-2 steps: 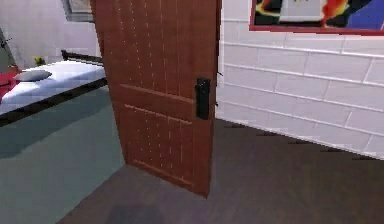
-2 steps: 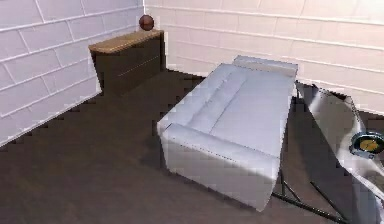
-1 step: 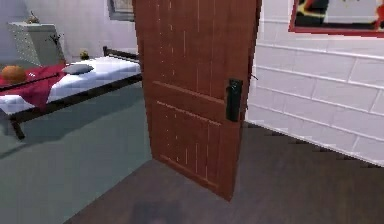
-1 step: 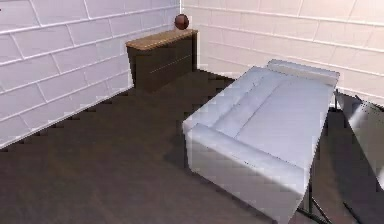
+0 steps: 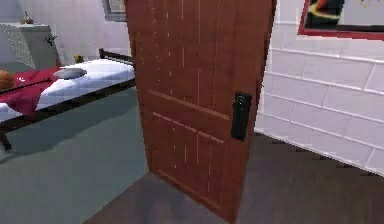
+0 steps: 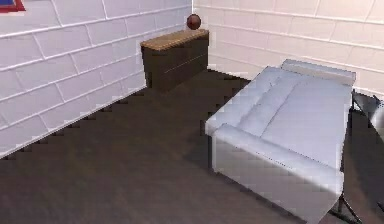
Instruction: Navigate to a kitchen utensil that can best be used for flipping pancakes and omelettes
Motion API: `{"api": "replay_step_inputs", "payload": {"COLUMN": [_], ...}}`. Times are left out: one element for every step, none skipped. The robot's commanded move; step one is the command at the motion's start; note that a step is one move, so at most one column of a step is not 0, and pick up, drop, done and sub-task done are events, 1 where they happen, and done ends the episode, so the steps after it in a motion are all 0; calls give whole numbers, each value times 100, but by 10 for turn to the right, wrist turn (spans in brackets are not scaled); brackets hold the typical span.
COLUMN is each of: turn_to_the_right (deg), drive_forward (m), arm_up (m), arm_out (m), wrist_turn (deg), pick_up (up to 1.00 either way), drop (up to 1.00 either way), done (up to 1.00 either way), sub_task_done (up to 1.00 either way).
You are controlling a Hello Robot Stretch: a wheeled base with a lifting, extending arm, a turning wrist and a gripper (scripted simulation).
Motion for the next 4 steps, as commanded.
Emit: {"api": "replay_step_inputs", "payload": {"turn_to_the_right": [-450,-60,0,0], "drive_forward": [0,0,100,50], "arm_up": [0,0,0,0], "arm_out": [0,0,0,0], "wrist_turn": [0,0,0,0], "pick_up": [0,0,0,0], "drop": [0,0,0,0], "done": [0,0,0,0], "sub_task_done": [0,0,0,0]}}
